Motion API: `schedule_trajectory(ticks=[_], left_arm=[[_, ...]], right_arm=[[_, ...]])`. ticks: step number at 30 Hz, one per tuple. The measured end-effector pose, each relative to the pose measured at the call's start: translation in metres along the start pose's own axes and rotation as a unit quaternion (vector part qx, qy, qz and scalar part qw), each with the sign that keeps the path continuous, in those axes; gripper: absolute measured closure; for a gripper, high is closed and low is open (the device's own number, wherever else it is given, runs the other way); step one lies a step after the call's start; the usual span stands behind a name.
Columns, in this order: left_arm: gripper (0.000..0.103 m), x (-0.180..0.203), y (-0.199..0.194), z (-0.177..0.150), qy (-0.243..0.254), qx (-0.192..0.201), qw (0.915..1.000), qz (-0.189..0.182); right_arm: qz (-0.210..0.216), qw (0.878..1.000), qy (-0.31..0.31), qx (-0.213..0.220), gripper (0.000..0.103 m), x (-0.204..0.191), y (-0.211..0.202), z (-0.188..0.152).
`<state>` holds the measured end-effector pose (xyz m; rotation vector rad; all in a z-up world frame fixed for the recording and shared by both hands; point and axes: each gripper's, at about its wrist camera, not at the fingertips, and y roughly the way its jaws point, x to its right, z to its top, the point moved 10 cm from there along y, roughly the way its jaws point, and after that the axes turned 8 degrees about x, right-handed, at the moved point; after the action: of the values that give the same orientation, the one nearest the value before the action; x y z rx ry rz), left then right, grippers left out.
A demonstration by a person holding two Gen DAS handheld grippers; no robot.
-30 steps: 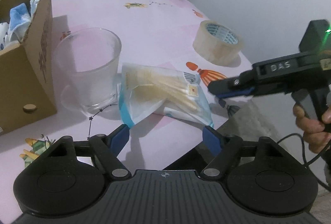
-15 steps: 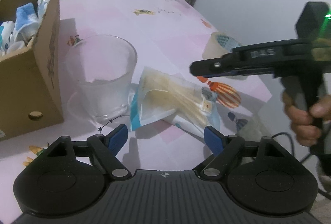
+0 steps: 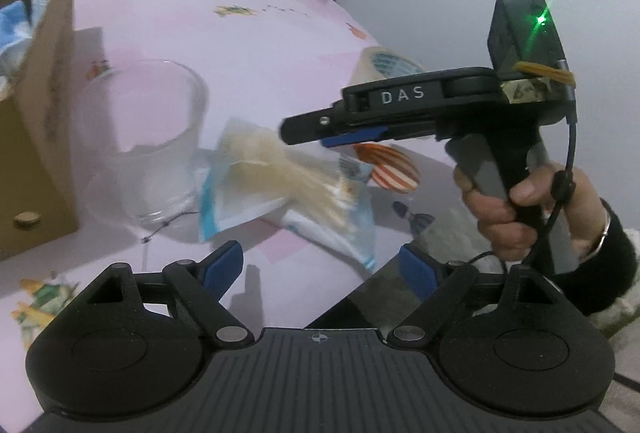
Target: Organize soft objects
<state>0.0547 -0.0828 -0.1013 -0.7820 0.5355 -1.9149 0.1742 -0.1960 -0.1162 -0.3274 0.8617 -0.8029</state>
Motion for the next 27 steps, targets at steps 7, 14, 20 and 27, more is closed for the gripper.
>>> schedule_trajectory(ticks=[7, 14, 20, 27], left_arm=[[0.021, -0.005, 0.028, 0.005, -0.009, -0.021, 0.9997, 0.013], [0.023, -0.003, 0.036, 0.005, -0.011, -0.015, 0.9998, 0.012], [0.023, 0.005, 0.03, 0.003, -0.001, -0.004, 0.9999, 0.012], [0.024, 0.026, 0.016, 0.002, 0.012, 0.008, 0.9998, -0.013]], right_arm=[[0.014, 1.0, -0.007, -0.017, 0.056, -0.004, -0.002, -0.004], [0.023, 0.999, -0.008, -0.04, 0.064, -0.01, -0.007, -0.016], [0.052, 0.996, 0.036, -0.061, 0.078, -0.011, -0.016, -0.029], [0.06, 0.995, 0.063, -0.047, 0.079, -0.015, -0.047, -0.036]])
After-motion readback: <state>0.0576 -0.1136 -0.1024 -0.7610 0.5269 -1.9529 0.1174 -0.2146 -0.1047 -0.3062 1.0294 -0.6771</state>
